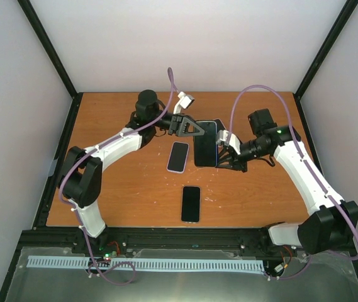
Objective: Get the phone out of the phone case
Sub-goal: Remove the phone case from the phone.
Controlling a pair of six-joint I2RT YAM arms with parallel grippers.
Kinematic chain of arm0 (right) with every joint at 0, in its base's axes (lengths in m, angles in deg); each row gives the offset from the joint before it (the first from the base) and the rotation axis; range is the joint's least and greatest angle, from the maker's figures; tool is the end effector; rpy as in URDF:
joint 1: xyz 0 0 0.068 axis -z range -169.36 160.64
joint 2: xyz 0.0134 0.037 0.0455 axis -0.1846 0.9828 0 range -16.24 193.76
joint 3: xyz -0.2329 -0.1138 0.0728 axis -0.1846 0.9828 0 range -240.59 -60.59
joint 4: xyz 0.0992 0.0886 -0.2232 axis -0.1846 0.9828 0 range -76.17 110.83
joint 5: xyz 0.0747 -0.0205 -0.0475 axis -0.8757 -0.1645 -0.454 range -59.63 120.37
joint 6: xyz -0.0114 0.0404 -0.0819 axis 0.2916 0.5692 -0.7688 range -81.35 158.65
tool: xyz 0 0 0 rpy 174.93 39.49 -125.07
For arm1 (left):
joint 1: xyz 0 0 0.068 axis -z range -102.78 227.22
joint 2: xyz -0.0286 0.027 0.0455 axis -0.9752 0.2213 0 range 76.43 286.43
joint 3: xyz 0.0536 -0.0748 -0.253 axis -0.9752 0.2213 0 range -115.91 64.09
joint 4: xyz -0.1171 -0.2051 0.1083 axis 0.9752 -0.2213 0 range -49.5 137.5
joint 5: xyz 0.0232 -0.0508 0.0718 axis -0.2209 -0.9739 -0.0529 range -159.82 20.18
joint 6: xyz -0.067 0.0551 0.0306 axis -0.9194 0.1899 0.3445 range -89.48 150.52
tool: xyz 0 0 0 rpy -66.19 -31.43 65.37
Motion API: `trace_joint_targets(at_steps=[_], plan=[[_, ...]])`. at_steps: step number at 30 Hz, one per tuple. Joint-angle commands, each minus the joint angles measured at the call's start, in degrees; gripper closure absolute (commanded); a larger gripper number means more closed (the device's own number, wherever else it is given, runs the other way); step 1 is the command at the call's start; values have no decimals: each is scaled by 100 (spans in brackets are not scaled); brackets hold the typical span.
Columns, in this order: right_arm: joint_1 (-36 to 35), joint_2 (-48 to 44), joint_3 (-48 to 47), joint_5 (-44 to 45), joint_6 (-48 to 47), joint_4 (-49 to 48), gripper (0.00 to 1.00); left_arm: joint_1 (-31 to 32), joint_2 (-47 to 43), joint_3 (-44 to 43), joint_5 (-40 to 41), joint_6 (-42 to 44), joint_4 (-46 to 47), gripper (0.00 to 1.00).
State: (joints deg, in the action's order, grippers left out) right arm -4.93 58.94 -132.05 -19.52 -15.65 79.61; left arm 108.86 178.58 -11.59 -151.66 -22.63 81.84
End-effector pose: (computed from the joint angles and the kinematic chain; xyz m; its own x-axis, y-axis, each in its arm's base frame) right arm 0.2187 0.1264 0.2901 -0.1765 -0.5923 -0.7862 -0.9842 0.1160 0.1336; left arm 0.3012 -0.2817 0.3251 -0.6574 0.2719 -0.7028 0.6388 -0.2935 -0.7112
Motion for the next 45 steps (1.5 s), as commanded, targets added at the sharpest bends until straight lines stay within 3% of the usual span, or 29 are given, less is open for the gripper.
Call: trace_joint_targets(at_steps=[1,21,25,28,32,34,36,38,42,45], plan=[[259,202,-169,-487,961,-1824,76,360,-352,-132,-851,123,-844,100],[665,375,-19,-2087,3952,-3322,68,546,-380,36,-529,1240,-1864,100],[661,273,167,-2163,4546,-3882,74,576,-320,1,-509,1303,-1906,99],[665,255,194,-2197,4519,-3818,83,580,-292,-77,-513,1409,-1992,100],[665,220,233,-2201,4286,-3520,88,580,-216,-220,-508,1622,-2186,100],[670,201,246,-2212,4234,-3433,85,578,-159,-270,-509,1610,-2179,100],[675,201,220,-2274,4218,-3365,73,580,-96,-309,-513,1584,-2169,100],[674,192,163,-2318,4290,-3400,68,580,-15,-347,-508,1573,-2169,100],[678,199,71,-2481,4524,-3618,69,580,70,-383,-539,1566,-2185,100],[678,216,94,-2645,4652,-3805,76,580,122,-369,-529,1615,-2241,99]])
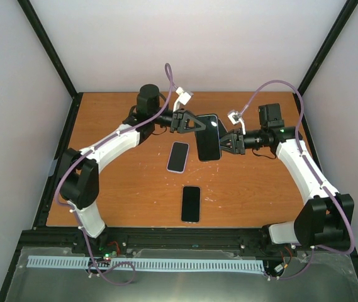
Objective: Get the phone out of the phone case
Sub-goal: Remove the phone case from the phone.
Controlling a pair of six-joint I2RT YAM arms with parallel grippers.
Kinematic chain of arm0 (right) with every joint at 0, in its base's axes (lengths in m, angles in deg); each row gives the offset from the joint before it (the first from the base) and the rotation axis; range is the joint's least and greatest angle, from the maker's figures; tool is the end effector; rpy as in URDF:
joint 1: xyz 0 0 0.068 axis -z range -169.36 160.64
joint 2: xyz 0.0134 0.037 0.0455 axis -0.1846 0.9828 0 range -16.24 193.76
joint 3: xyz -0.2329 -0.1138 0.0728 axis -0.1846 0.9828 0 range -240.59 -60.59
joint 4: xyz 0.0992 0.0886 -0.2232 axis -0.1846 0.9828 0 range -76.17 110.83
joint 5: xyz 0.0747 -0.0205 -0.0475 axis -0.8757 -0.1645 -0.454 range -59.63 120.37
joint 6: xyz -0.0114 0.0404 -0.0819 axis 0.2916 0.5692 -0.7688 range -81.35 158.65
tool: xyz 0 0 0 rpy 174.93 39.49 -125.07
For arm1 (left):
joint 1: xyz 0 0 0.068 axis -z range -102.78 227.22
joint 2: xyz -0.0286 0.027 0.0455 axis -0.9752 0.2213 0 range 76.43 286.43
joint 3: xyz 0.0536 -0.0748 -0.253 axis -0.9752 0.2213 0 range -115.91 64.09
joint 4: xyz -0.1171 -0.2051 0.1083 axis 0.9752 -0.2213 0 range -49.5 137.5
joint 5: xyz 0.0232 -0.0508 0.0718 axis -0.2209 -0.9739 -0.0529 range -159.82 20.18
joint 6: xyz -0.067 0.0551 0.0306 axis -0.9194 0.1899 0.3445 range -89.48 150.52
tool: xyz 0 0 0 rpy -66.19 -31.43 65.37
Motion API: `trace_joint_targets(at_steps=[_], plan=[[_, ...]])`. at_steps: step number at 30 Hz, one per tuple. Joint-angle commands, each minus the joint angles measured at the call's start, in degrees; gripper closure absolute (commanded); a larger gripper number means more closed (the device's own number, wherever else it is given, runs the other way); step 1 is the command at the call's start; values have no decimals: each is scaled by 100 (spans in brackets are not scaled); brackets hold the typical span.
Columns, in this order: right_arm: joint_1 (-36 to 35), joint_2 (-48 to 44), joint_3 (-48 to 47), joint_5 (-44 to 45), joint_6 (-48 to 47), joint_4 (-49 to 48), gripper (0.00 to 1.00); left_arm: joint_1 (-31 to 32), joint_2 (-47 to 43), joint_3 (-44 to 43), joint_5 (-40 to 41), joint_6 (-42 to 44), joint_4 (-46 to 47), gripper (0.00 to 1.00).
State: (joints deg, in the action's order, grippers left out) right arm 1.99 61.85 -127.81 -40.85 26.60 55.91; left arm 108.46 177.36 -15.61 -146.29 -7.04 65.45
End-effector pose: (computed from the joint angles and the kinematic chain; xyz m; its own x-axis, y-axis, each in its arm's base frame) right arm 0.2621 0.1189 0.3010 -0.6437 -0.1659 -0.7471 -0.7637 0.2023 0.6131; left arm 0.3098 -0.2819 0.3317 -0.6184 0.2085 -0.7577 0.7245 -0.2224 -0.6524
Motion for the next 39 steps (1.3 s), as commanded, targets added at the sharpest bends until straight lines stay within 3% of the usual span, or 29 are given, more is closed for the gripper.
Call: trace_joint_targets(at_steps=[1,6,14,15,17,18,22,26,30,34,39], plan=[[-14,-59,-315,-523,439,-1453,79,620,256,28,-1061,93,-634,100],[1,-47,-211,-531,294,-1279,96,605,362,-130,-800,403,-970,100],[395,-16,198,143,234,-1030,97,0,724,-424,182,-26,-687,94],[451,-35,385,417,364,-1092,97,-118,720,-386,515,-247,-464,84],[553,-97,666,1119,541,-1183,97,-365,640,-111,1034,-586,95,52],[578,-113,792,1483,607,-1190,97,-433,579,51,1301,-724,428,42],[713,-54,1130,2573,832,-1015,97,-480,391,394,2320,-640,577,25],[723,33,1207,3388,1211,-791,97,-154,128,837,3697,-24,53,23],[719,229,1008,4167,1759,-422,97,883,-105,899,5778,1278,-784,26],[724,695,631,4546,2200,207,97,1901,-129,1050,7539,2108,-818,29],[724,1032,454,4424,2444,612,97,2585,133,1143,8232,2463,-531,41]])
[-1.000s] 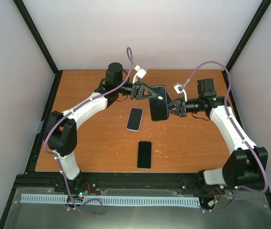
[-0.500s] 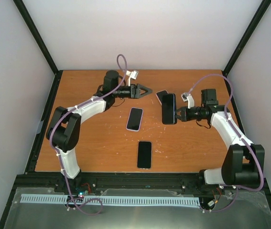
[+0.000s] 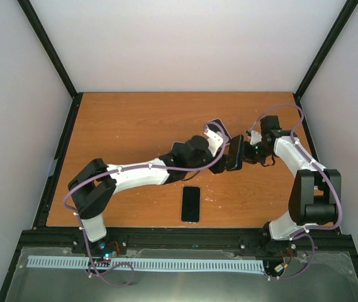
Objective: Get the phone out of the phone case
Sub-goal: Remove the phone case from the phone.
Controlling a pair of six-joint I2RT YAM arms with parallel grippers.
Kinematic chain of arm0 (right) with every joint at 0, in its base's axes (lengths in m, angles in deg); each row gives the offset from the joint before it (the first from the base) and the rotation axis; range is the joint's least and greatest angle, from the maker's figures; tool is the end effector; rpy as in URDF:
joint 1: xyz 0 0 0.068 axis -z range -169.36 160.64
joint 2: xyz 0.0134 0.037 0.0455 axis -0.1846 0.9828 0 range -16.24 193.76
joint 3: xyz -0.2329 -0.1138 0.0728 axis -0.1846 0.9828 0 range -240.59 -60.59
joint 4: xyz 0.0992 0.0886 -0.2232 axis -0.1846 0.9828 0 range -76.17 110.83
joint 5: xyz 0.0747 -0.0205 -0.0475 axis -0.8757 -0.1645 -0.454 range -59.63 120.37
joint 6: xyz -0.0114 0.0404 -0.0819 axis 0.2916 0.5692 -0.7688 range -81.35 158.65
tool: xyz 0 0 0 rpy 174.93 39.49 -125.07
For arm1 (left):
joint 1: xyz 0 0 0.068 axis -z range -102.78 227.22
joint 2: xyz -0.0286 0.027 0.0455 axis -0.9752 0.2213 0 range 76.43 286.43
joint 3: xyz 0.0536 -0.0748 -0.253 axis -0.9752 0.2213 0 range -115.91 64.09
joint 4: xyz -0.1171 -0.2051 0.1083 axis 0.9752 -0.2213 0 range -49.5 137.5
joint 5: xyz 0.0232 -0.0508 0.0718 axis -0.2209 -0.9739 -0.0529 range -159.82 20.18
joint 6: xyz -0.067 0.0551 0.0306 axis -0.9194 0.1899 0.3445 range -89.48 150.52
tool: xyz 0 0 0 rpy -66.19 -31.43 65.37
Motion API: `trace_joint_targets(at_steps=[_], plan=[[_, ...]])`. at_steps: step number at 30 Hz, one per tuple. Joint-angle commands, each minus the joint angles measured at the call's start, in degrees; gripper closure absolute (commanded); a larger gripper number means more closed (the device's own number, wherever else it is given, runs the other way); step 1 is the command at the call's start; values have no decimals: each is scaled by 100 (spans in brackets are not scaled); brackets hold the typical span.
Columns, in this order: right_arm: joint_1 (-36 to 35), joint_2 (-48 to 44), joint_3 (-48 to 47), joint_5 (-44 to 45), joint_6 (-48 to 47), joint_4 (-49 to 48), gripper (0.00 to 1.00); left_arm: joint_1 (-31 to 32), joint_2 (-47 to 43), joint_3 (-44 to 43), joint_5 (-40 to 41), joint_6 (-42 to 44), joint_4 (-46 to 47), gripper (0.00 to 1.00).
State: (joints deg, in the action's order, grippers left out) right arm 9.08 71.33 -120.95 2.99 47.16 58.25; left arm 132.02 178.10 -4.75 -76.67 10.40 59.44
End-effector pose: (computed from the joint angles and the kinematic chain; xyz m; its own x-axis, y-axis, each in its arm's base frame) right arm 0.2980 0.0460 0.1759 -0.9632 0.1052 -0.2472 -0.0269 0.8778 0.4782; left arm 0.2544 -0.3779 0.2314 -0.4939 0.1081 -0.8627 0.7516 0.5520 -0.3611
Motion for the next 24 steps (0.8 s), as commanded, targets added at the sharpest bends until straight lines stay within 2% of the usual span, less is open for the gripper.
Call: trace_joint_targets(at_steps=[1,4,14,18,24], plan=[[15,111,-231,55,443,389,97,318,152,17,1337,735,93,43],[15,192,-204,29,565,391,97,485,467,-69,1402,717,175,45],[16,424,-178,-29,824,389,97,522,897,-17,828,621,645,45],[16,480,-184,-21,869,389,97,585,1174,-274,804,690,524,41],[16,442,-212,-67,920,383,97,716,1385,-269,899,878,688,44]])
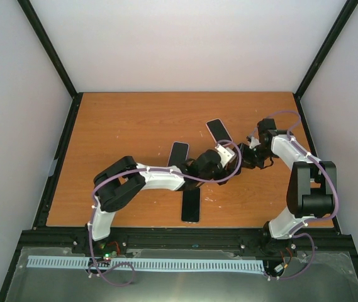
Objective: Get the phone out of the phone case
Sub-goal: Remove the phone case from the phone.
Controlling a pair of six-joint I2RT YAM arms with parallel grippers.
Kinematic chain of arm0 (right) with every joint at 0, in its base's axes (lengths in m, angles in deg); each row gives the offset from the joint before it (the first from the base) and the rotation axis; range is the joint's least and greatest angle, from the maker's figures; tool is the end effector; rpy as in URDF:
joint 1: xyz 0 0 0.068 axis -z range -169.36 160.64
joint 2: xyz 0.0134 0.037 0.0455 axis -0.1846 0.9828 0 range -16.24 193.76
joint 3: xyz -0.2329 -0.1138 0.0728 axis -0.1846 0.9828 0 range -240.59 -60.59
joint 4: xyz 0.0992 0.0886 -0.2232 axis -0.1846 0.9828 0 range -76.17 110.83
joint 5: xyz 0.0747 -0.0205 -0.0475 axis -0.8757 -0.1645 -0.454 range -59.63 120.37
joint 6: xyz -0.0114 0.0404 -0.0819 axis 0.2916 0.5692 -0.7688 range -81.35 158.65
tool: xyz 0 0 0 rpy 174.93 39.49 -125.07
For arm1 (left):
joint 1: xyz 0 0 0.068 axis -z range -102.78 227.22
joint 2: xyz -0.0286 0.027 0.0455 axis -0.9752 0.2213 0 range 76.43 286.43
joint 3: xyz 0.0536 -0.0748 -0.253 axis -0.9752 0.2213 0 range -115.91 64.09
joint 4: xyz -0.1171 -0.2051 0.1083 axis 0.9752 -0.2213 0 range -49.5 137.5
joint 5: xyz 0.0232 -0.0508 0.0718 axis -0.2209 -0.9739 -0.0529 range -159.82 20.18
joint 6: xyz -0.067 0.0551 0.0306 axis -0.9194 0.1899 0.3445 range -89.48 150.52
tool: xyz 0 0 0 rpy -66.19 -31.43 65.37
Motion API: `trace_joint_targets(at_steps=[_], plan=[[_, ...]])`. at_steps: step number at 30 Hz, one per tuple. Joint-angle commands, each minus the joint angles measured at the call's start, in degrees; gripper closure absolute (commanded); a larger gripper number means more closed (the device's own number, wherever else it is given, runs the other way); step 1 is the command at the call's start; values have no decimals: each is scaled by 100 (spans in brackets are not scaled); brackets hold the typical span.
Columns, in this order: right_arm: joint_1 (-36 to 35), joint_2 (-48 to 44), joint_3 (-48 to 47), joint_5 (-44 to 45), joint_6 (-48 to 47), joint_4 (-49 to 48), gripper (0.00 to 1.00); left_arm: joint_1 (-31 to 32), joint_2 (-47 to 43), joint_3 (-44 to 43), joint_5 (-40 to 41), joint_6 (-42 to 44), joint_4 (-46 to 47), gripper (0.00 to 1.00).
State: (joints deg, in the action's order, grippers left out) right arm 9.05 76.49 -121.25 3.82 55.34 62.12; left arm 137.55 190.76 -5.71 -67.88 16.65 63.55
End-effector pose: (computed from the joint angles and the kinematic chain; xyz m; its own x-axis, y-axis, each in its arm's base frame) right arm 0.2940 0.0450 0.1494 -0.9726 0.2300 -0.0339 0.1875 0.8624 0.4702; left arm 0.2402 -0.4161 0.1483 -0.4336 0.2775 -0.8573 0.7723 0.6046 -0.1949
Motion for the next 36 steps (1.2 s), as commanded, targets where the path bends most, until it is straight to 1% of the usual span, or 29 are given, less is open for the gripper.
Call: trace_joint_targets(at_steps=[1,5,8,10,12,20,24,29,32,36], plan=[[18,-85,-182,-141,113,-6,97,192,129,-154,29,280,316,44],[18,-88,-178,-110,108,-4,97,253,189,-148,107,411,376,45],[18,-114,-164,-121,109,-13,97,313,350,-307,499,513,181,49],[18,-148,-160,-125,109,-11,97,408,424,-374,836,737,154,55],[18,-158,-151,-94,87,-5,97,495,489,-418,1205,958,181,57],[18,-148,-67,-147,56,-39,97,523,518,-372,1734,1089,275,63],[18,-150,-45,-172,31,-46,97,527,489,-253,1755,1133,354,63],[17,-154,-8,-174,-12,-55,97,524,337,66,1593,1192,697,55],[18,-167,2,-193,-14,-65,97,523,293,165,1540,1192,807,53],[18,-159,24,-187,-50,-68,97,523,395,45,1688,1177,749,53]])
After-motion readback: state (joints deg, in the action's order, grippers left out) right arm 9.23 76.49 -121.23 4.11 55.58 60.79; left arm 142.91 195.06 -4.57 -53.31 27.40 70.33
